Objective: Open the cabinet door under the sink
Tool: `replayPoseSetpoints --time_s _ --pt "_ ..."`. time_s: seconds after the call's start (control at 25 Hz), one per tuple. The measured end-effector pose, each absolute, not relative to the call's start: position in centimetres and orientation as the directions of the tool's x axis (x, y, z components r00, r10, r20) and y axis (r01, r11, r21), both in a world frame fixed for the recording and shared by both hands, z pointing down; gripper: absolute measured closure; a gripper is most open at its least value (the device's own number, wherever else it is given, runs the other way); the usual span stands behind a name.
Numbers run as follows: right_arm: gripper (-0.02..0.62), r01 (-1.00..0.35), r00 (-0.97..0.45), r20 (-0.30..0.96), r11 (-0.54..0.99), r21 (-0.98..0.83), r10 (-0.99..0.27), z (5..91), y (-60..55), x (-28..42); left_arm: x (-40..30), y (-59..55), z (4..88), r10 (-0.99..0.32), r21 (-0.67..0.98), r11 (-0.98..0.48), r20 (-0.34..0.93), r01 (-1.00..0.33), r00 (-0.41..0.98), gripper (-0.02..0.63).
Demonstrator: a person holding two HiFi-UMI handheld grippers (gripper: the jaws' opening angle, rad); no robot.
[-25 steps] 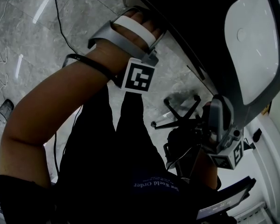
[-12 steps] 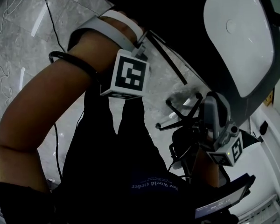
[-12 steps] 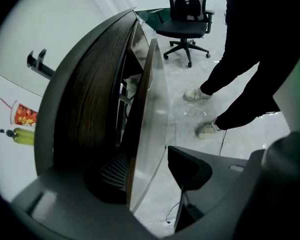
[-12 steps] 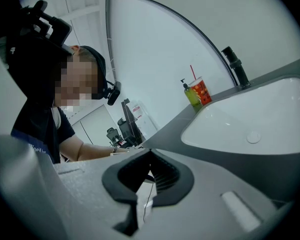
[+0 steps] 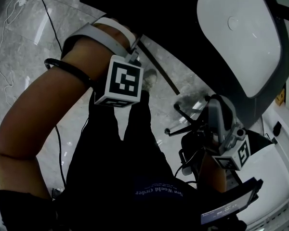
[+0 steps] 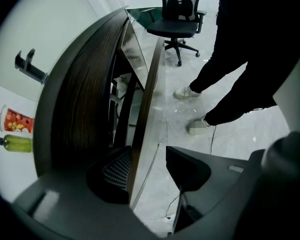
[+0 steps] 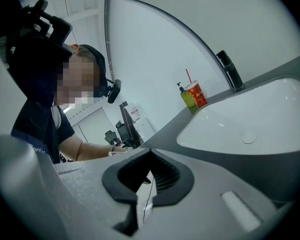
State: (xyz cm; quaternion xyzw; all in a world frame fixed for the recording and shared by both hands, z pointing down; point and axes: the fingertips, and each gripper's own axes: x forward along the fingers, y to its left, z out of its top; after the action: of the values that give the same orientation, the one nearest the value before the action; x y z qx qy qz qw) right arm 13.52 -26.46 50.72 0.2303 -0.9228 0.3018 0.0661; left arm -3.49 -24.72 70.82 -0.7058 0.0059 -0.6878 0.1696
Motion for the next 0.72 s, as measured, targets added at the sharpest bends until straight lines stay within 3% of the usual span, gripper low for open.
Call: replayPoseSetpoints --time_s 0.72 --pt "0.595 -0.484 -0.874 0.250 0.695 -0.532 -0.417 50.5 -26.6 13.8 -6.5 -20.6 71.2 -0.132 -0.102 -0.917 0.990 0.385 -0.051 0.403"
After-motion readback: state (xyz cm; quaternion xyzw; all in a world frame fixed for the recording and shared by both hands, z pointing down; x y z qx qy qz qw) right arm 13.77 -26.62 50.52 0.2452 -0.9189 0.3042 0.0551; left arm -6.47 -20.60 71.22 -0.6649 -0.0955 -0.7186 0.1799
